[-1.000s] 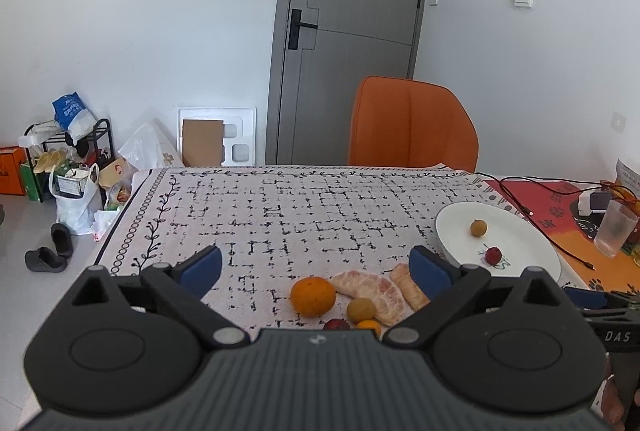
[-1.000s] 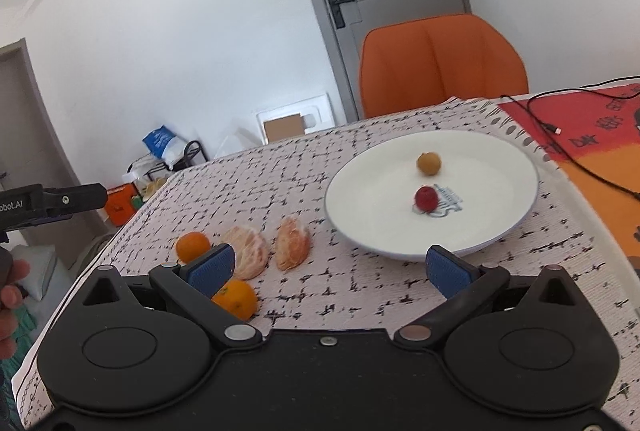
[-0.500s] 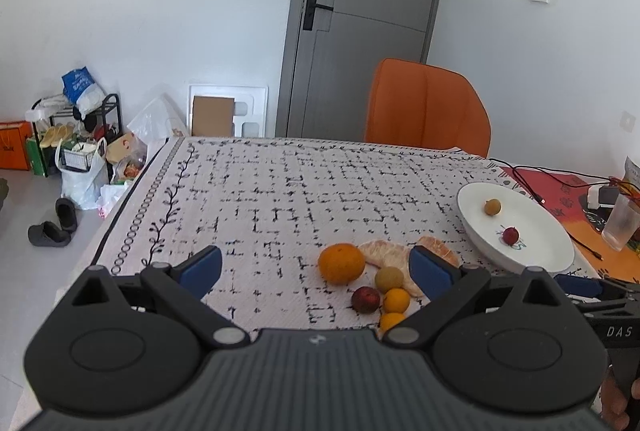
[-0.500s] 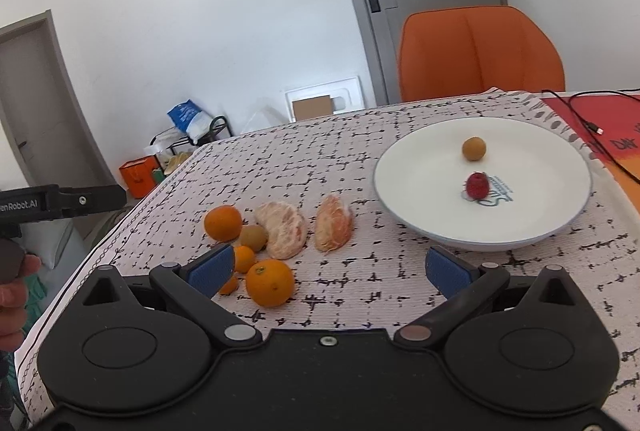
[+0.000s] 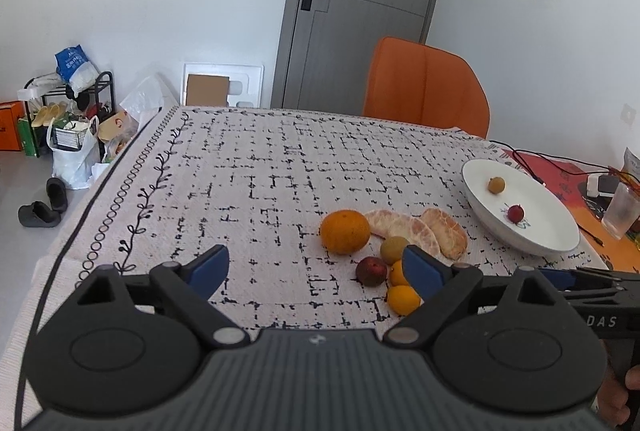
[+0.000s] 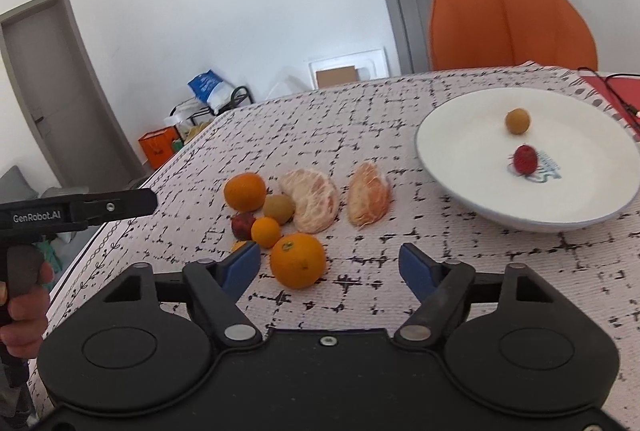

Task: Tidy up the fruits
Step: 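Grasp the large orange with the right tool while the left tool grasps a small orange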

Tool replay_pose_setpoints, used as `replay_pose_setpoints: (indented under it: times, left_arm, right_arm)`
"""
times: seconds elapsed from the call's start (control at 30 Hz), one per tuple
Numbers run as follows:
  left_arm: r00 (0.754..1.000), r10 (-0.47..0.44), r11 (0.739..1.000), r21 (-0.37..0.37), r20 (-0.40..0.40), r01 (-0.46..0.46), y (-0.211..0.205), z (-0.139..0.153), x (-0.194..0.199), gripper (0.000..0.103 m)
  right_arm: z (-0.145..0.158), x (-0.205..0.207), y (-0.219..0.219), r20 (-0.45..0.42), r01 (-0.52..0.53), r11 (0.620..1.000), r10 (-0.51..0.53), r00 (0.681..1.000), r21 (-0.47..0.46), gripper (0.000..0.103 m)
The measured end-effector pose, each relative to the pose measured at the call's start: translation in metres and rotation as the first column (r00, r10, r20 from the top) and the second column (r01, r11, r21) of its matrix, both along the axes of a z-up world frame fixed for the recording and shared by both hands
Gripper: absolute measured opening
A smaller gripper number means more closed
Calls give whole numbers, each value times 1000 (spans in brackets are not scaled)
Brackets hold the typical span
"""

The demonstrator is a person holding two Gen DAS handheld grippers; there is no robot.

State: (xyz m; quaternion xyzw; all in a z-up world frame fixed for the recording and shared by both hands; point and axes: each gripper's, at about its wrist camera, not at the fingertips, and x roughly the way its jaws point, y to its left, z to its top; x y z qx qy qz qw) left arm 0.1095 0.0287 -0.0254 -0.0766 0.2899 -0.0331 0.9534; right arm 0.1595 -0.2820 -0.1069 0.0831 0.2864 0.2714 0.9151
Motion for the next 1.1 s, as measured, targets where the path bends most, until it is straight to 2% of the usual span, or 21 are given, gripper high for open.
replay_pose_setpoints:
  times: [0.17, 0.3, 0.4, 0.53, 0.8, 0.9, 1.07, 1.1]
  left_arm:
    - [1000, -9, 1000, -13, -16, 9, 1, -7, 3, 87]
    - [999, -24, 1000, -22, -28, 23, 2, -11, 7, 84]
    - [999, -34, 999, -29, -33, 33, 0, -12, 11, 82]
    - [997, -68, 997, -22, -34, 67, -10, -13, 13, 81]
    - [990, -127, 992, -15, -65, 126, -32, -21, 22, 70]
    - [986, -145, 989, -10, -80, 144, -40, -24, 25, 62]
    - [977, -172, 985, 2, -123, 173, -52, -33, 32, 55]
    - [975, -175, 984, 2, -135, 177, -54, -36, 34, 49]
  right_arm:
    - [-3, 6, 10, -11, -22, 1000, 21, 1000, -10, 72]
    - [-7, 12, 22, -25, -43, 999, 42, 999, -23, 63]
    - [-11, 17, 28, -54, -81, 996, 79, 995, -31, 35]
    - [-11, 16, 24, -53, -85, 996, 84, 995, -19, 34]
    - [-8, 11, 9, -40, -57, 998, 56, 998, -19, 34]
    - [-6, 9, 1, -35, -42, 999, 41, 999, -14, 34]
    - [-5, 9, -7, -30, -21, 1000, 21, 999, -12, 34]
    - [-5, 9, -8, -29, -18, 1000, 18, 999, -13, 34]
